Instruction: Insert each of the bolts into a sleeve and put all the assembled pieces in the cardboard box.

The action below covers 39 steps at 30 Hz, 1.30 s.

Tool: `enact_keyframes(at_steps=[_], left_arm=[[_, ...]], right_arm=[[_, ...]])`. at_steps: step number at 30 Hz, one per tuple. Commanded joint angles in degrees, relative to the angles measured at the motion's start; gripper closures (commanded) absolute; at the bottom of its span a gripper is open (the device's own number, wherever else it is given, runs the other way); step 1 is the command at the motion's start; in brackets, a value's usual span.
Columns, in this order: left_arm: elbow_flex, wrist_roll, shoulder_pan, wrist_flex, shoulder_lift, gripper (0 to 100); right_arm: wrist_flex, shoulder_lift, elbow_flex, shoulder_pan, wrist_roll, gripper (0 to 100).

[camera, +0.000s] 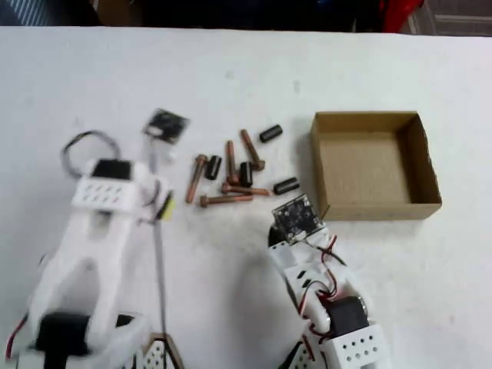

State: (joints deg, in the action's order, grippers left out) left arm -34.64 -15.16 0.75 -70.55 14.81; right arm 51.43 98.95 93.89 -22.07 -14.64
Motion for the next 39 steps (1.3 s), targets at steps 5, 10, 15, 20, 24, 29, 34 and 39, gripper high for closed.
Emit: enact_keyframes(at_steps=[5,10,15,20,24,29,34,39], left_arm=[[21.9,0.2,4.2,2.3,-17.4,80],[33.8,0.2,4.1,1.9,-30.1,80],[42.5,0.2,4.2,1.8,-40.0,80],[48.9,0.2,4.2,1.8,-45.4,80],[51.4,0.2,4.2,1.8,-48.3,80],[53.3,0.2,4.2,1.8,-52.3,80],[53.2,0.2,4.2,1.8,-54.2,81],[53.2,0.2,4.2,1.8,-54.5,99]], right_arm=[[-1.8,0.7,1.3,-0.6,0.4,98.1],[-1.5,0.7,1.4,-0.7,0.4,98.1],[-1.5,0.7,1.4,-0.7,0.4,98.1],[-1.5,0.7,1.4,-0.7,0.4,98.1],[-1.5,0.7,1.4,-0.7,0.4,98.1],[-1.5,0.7,1.4,-0.7,0.3,98.1],[-1.5,0.7,1.4,-0.7,0.2,98.1],[-1.5,0.7,1.4,-0.7,0.2,98.1]])
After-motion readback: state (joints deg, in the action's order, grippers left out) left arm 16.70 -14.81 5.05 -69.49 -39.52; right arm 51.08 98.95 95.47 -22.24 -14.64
